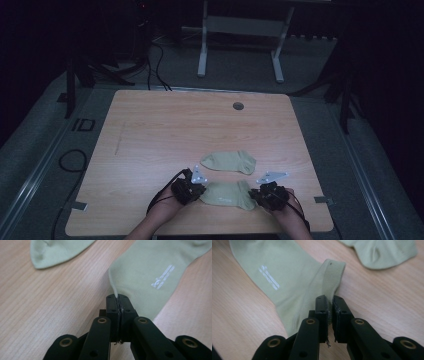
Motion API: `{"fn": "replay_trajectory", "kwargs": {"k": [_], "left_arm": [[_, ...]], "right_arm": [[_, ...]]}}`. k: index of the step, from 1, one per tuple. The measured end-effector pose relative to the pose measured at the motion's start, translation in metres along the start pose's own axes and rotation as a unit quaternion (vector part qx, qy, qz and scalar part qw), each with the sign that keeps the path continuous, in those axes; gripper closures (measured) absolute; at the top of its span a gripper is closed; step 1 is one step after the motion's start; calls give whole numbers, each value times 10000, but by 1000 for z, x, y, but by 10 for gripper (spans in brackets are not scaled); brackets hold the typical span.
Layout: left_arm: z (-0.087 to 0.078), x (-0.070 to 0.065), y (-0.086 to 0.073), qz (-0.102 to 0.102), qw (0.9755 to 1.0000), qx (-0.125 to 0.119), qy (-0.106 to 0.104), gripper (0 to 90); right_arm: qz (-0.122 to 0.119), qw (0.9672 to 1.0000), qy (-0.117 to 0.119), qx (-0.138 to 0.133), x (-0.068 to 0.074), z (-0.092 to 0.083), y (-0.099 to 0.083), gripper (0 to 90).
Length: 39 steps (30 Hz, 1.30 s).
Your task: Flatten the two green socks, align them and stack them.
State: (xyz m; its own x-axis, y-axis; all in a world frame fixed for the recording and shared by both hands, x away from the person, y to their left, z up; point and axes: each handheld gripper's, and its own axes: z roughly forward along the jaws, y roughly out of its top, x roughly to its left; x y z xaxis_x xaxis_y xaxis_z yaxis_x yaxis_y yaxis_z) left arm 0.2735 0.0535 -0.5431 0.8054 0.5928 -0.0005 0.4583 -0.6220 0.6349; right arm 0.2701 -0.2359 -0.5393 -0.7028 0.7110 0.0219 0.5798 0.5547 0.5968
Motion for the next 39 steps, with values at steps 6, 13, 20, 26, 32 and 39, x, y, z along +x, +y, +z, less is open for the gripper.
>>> {"fn": "replay_trajectory", "kwargs": {"k": [6, 13, 20, 26, 32, 39], "left_arm": [[-14, 5, 7, -61, 9998, -174, 65, 883], [-28, 25, 27, -254, 9985, -391, 285, 884], [-23, 42, 53, -272, 9978, -378, 476, 883], [-7, 53, 62, -424, 9971, -295, 551, 883], [12, 64, 58, -642, 9964, -166, 536, 883], [30, 74, 54, -787, 9953, -22, 560, 883]], "right_arm": [[8, 9997, 35, -243, 1, -15, 10, 836], [78, 9987, -104, -491, -10, -25, 30, 836], [222, 9977, -308, -569, -34, -26, 53, 836], [416, 9969, -384, -550, -57, -16, 68, 834], [528, 9975, -358, -296, -69, 4, 72, 832], [630, 9972, -370, -162, -77, 23, 72, 828]]}}
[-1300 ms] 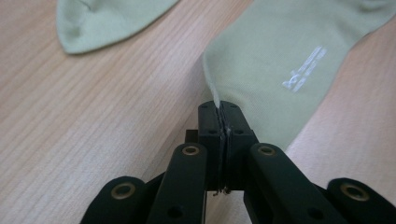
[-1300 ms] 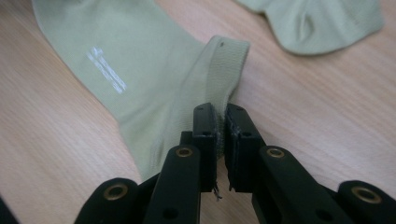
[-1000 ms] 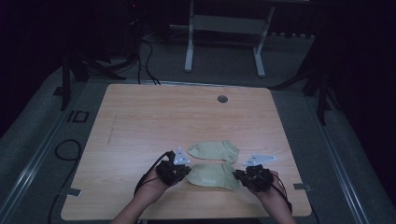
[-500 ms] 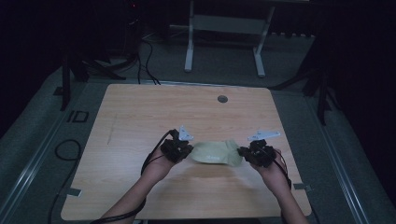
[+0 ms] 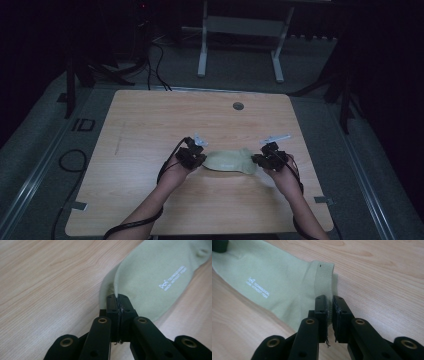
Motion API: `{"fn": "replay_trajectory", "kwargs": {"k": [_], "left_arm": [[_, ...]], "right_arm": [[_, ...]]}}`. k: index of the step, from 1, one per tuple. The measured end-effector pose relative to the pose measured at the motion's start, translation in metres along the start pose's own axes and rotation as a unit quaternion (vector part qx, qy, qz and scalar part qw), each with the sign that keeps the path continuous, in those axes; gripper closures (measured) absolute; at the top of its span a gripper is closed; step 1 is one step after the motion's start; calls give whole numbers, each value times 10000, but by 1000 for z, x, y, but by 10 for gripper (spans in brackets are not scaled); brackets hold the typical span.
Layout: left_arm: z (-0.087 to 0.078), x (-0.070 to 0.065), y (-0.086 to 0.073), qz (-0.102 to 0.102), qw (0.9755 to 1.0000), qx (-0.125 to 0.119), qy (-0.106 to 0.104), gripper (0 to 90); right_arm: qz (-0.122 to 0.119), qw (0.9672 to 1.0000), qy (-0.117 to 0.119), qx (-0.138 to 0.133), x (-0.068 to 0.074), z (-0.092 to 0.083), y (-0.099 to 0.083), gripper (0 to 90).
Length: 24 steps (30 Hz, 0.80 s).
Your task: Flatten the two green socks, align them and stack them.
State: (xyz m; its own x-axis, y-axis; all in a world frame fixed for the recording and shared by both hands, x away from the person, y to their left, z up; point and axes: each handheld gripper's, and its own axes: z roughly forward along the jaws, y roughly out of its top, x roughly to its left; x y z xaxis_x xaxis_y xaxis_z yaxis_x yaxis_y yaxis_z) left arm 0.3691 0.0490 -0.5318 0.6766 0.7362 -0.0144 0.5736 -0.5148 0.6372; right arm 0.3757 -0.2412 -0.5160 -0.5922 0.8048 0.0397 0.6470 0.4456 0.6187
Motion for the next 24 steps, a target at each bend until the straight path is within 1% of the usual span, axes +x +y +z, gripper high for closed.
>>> {"fn": "replay_trajectory", "kwargs": {"k": [1, 4, 5, 6, 9, 13, 14, 15, 16, 17, 18, 19, 20, 22, 24], "left_arm": [[2, 1, 0, -7, 10000, 10, 37, 882], [8, 3, -2, -29, 10000, 64, 6, 881], [11, 3, -3, -48, 10000, 64, 44, 880], [12, 4, -4, -60, 10000, 56, 10, 880], [16, 5, -5, -61, 10000, 40, 34, 880], [21, 7, -5, -133, 9999, 10, 30, 874], [22, 7, -5, -108, 9999, 16, 34, 861], [22, 7, -5, -111, 9999, 25, 35, 828], [22, 7, -5, -140, 9999, 10, 0, 769], [20, 7, -5, -154, 9999, 9, 16, 699], [18, 7, -4, -129, 9999, -19, 64, 650], [14, 8, -4, -137, 9998, -79, 79, 634], [11, 8, -3, -139, 9998, -103, 81, 599], [6, 9, -3, -84, 9998, -136, 137, 597], [0, 9, -2, -30, 9996, -257, 110, 597]], "right_arm": [[46, 10000, -9, 44, -2, 6, 0, 826], [86, 9999, -6, 88, -5, 13, 1, 821], [102, 9999, -7, 120, -5, 15, 0, 818], [105, 9998, 9, 152, -5, 18, 0, 817], [119, 9998, 4, 183, -7, 22, -2, 815], [152, 9996, -23, 226, -8, 25, -3, 797], [149, 9996, -36, 245, -9, 26, -3, 780], [153, 9995, -48, 261, -9, 27, -4, 762], [149, 9995, -53, 257, -9, 28, -4, 736], [155, 9995, -64, 263, -9, 28, -5, 710], [153, 9995, -95, 260, -10, 28, -5, 691], [167, 9995, -94, 249, -10, 26, -5, 674], [158, 9996, -84, 220, -11, 25, -5, 653], [130, 9997, -110, 201, -10, 20, -5, 647], [85, 9998, -115, 165, -9, 16, -4, 642]]}}
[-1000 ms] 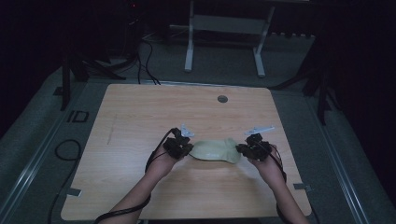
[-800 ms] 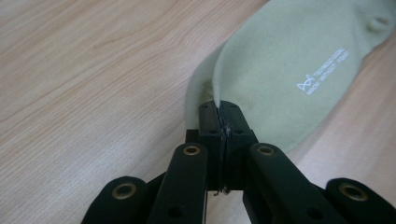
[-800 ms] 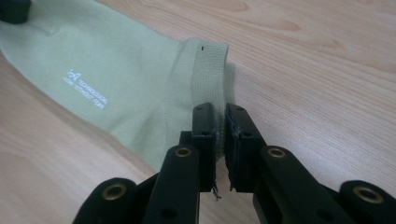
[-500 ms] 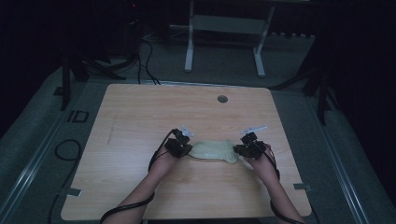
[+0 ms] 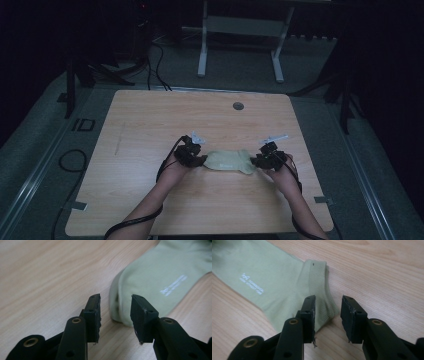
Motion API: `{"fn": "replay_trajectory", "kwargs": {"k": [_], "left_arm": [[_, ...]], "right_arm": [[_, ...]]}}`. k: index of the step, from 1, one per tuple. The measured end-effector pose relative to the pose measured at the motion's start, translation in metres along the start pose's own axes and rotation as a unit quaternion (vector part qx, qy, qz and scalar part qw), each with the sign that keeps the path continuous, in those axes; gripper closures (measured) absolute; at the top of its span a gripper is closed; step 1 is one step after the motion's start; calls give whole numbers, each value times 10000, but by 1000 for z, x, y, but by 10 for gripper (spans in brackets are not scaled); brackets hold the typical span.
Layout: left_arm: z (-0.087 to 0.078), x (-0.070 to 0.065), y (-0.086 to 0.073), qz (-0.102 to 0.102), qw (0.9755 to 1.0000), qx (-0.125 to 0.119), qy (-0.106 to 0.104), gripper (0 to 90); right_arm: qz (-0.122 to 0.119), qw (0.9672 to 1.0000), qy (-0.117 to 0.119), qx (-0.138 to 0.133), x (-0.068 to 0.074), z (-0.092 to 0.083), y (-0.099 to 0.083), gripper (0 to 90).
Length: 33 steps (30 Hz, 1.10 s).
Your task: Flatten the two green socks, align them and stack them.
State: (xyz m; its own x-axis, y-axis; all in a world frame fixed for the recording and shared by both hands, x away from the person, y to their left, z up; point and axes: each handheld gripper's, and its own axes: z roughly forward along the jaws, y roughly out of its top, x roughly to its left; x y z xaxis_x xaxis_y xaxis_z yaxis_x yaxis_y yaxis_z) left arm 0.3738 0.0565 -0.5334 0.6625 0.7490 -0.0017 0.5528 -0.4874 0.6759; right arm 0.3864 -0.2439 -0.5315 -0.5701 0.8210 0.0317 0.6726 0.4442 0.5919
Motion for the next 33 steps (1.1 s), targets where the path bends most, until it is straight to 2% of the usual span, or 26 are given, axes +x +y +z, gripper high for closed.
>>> {"fn": "replay_trajectory", "kwargs": {"k": [1, 2, 4, 5, 9, 12, 14, 15, 16, 18, 21, 22, 24, 26, 28, 30, 33], "left_arm": [[0, 0, 0, 0, 10000, 0, 0, 607], [-6, -2, 1, 88, 9999, -146, 26, 681], [-12, -5, 3, 134, 9993, -336, 70, 818], [-12, -7, 4, 150, 9991, -395, 17, 874], [-3, -17, 8, 475, 9986, -226, -107, 893], [8, -20, 7, 693, 9975, -53, 90, 892], [15, -16, 5, 531, 9985, -21, 117, 890], [15, -16, 5, 531, 9985, -21, 117, 886], [22, -14, 2, 602, 9979, 47, 219, 854], [28, -13, -1, 676, 9976, 93, 130, 822], [30, -13, -2, 592, 9982, 16, 60, 749], [30, -14, -2, 565, 9984, 16, 65, 679], [30, -14, -3, 512, 9987, 28, 63, 609], [30, -13, -3, 526, 9986, 36, 98, 549], [29, -13, -5, 425, 9989, 36, 205, 459], [28, -12, -8, 371, 9992, -7, 141, 446], [26, -13, -12, 418, 9991, -65, 86, 448]], "right_arm": [[-8, 10000, 2, -21, 1, -2, 1, 647], [-16, 10000, 15, -85, 3, -5, 1, 654], [-45, 9999, 53, -149, 5, -9, 3, 685], [-78, 9998, 67, -167, 7, -9, 4, 701], [-152, 9997, 122, -135, 15, -7, 7, 723], [-207, 9997, 124, -78, 18, -2, 6, 728], [-213, 9997, 101, -52, 18, 2, 4, 725], [-214, 9997, 103, -27, 17, 3, 3, 724], [-248, 9997, 68, 24, 17, 6, 2, 721], [-310, 9994, 35, 129, 16, 10, 0, 702], [-345, 9993, 74, 98, 15, 12, -4, 646], [-359, 9993, 83, 80, 16, 13, -4, 621], [-440, 9990, 90, 70, 17, 13, -5, 588], [-472, 9988, 105, 62, 17, 13, -5, 565], [-520, 9986, 94, 26, 18, 13, -6, 556], [-537, 9985, 100, -18, 18, 13, -8, 552], [-502, 9986, 146, -57, 17, 13, -10, 552]]}}
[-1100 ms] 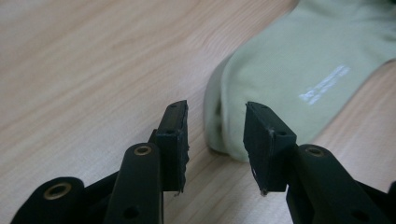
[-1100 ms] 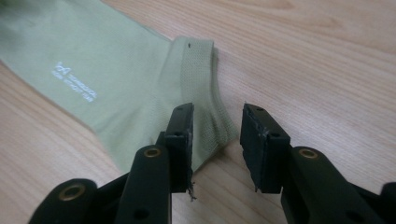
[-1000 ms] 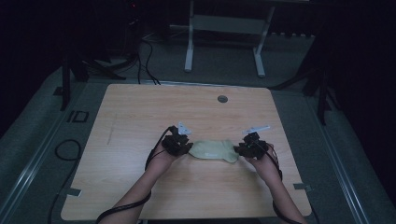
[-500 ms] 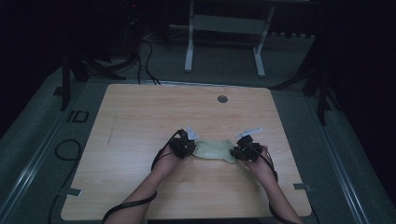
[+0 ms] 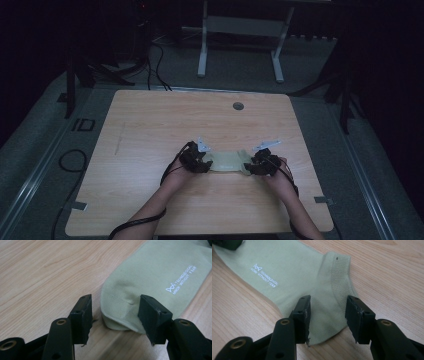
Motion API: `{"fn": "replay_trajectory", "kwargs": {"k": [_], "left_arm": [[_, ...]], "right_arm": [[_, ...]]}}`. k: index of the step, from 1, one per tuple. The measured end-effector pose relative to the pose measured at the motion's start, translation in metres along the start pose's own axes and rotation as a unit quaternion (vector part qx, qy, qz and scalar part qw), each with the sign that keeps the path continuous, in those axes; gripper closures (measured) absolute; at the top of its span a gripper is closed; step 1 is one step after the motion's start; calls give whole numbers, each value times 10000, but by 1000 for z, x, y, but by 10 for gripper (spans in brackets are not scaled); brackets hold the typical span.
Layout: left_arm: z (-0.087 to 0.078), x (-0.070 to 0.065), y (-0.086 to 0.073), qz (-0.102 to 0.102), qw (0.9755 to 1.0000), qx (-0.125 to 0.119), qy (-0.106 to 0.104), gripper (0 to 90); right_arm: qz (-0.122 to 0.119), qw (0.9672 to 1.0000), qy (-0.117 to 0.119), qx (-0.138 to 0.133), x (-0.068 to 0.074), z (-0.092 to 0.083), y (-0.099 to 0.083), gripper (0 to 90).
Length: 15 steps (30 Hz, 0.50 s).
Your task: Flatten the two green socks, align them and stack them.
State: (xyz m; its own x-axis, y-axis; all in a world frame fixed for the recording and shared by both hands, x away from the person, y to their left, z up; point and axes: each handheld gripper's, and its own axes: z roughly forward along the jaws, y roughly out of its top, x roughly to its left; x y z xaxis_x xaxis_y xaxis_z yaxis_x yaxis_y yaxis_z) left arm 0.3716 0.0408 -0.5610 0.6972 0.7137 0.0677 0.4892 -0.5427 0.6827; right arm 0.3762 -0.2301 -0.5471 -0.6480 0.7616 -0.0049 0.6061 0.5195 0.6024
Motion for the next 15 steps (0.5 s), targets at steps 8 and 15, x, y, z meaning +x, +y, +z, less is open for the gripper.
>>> {"fn": "replay_trajectory", "kwargs": {"k": [8, 15], "left_arm": [[-1, -3, 2, 63, 9999, 58, 113, 419], [-16, -6, 5, -160, 9993, -306, -160, 231]], "right_arm": [[-44, 10000, 19, 69, 0, 1, 4, 514], [-103, 9993, 272, -249, 2, -11, 11, 372]]}}
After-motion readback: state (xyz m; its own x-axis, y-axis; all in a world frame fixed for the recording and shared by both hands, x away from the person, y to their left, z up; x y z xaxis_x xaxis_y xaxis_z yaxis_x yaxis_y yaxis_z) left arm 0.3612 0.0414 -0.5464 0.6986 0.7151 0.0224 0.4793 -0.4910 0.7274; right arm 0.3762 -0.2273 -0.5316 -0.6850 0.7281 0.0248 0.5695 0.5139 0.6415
